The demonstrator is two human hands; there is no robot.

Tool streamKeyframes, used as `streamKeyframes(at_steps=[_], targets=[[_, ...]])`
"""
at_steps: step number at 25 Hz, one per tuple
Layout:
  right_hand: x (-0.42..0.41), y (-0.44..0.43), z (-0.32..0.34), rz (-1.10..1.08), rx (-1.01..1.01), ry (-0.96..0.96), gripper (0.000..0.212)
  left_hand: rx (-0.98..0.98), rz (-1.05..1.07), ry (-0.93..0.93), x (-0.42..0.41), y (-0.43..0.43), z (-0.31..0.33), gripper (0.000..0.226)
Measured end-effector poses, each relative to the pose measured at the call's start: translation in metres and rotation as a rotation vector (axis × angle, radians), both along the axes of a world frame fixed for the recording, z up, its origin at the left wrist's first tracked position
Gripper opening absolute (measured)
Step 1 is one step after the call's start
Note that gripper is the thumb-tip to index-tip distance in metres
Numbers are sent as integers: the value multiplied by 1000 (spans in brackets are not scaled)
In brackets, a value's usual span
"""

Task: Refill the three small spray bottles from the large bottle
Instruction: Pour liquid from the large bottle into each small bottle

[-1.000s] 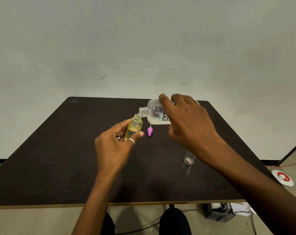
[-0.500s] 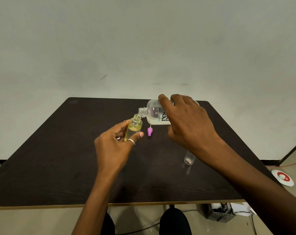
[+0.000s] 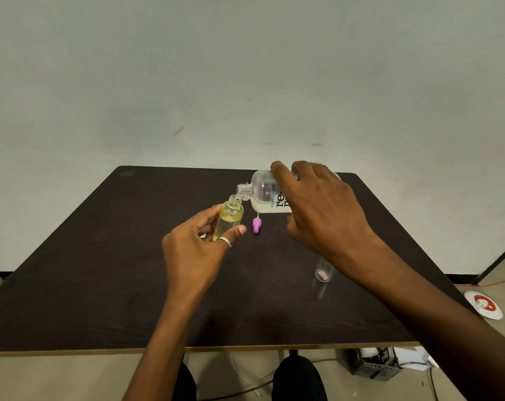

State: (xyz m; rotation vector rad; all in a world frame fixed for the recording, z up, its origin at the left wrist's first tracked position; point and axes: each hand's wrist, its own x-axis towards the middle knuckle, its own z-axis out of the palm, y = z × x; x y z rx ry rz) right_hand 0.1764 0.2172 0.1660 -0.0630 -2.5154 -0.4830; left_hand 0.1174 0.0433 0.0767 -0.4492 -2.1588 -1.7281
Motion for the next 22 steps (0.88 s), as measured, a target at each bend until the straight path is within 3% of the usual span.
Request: streamKeyframes(at_steps=[22], targets=[[-1,-1,2,2,-5,-39,76,-7,9,-9,0,-1,0,55]])
